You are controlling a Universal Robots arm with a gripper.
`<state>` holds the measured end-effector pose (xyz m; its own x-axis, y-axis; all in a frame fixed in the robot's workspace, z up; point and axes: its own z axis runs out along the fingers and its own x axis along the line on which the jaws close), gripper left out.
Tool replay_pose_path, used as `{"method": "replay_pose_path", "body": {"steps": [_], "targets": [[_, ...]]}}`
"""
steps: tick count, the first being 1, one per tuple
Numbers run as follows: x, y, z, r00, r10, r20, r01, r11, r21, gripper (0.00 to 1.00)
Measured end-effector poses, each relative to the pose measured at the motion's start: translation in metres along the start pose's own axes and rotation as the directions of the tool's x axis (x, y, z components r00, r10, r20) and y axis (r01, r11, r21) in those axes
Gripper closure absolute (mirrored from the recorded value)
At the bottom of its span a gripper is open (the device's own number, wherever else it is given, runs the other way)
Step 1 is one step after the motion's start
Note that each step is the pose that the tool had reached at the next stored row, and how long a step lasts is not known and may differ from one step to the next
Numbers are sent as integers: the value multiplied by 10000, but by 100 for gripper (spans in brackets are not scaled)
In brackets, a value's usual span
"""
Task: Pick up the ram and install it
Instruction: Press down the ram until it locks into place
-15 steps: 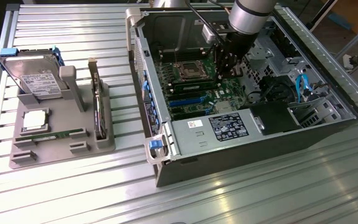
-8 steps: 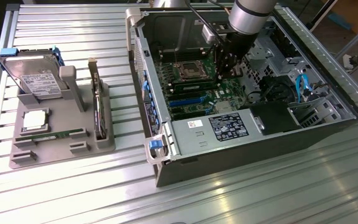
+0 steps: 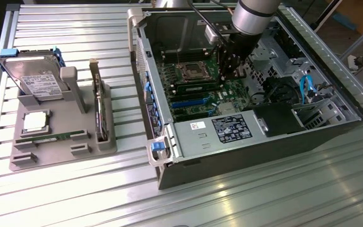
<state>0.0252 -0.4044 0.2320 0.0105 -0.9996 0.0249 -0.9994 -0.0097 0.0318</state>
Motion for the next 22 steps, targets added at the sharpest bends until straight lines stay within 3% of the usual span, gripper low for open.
{"method": "replay_pose_path", "body": {"steps": [13,17,22], "targets": [[6,7,-207,10000,2,-84,-2,10000,-3,89],[6,7,-217,10000,2,-89,-2,10000,-3,89],[5,142,-210,10000,2,-89,-2,10000,-2,89]]}}
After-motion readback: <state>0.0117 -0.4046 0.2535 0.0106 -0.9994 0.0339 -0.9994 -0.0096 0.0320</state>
